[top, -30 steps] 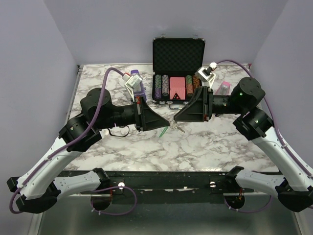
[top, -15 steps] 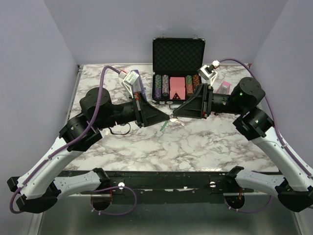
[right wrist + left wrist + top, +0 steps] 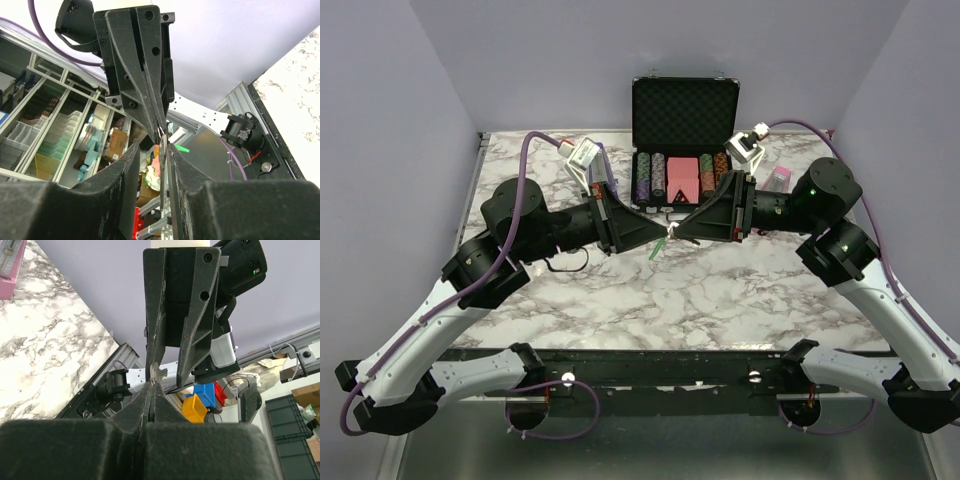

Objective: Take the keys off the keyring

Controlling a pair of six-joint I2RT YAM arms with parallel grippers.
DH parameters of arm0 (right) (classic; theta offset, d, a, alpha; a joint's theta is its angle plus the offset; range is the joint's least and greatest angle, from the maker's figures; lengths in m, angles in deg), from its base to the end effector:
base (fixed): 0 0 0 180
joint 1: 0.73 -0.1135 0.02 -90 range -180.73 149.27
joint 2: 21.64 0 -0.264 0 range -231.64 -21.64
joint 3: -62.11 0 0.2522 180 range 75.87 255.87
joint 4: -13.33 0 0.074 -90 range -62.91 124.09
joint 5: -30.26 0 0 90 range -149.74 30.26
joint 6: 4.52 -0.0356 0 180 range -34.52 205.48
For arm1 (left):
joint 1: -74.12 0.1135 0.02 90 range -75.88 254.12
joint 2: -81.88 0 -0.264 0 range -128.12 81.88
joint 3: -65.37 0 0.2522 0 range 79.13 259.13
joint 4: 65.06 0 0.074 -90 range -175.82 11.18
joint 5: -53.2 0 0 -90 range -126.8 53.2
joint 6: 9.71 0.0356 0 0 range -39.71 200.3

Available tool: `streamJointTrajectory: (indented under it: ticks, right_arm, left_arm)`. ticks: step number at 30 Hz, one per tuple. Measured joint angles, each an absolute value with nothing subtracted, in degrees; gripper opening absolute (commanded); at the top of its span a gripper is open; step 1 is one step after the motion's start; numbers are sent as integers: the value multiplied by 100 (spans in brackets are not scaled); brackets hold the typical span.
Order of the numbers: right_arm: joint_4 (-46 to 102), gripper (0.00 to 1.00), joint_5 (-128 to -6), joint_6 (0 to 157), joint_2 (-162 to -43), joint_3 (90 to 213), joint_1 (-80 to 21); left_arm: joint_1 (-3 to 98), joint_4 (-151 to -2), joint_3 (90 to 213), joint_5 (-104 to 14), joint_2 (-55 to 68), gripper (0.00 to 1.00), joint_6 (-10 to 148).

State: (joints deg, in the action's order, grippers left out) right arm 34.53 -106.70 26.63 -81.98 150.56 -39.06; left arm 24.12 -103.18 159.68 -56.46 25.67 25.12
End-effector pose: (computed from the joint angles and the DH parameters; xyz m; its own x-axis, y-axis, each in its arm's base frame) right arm 0.1481 0.1503 0.4736 -0.8005 0.1117 -0.5888 -0.5941 -0.0197 0.8041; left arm 0.1060 -0.1449 0.4885 -0.7698 -0.2852 -0.5710 0.5353 0.1987 -0.8209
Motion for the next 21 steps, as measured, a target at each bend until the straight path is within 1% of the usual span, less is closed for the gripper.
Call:
streamJointTrajectory:
  ticks: [5, 16, 19, 21]
  right_arm:
    - [3453, 33, -10670, 2702, -8209, 15056, -3906]
    - [3506, 23, -10637, 2860, -8235, 15056, -3904]
    - [3528, 22, -10637, 2864, -8235, 15056, -3904]
    - [3530, 19, -10633, 2870, -8235, 15056, -3904]
  left_arm:
    - [2412, -10206, 15990, -5637, 2482, 0, 2492]
    - [2410, -10169, 16036, -5631, 2397, 0, 2494]
    - [2410, -10165, 16036, -5631, 2397, 0, 2494]
    - [2410, -10165, 16036, -5631, 2397, 0, 2494]
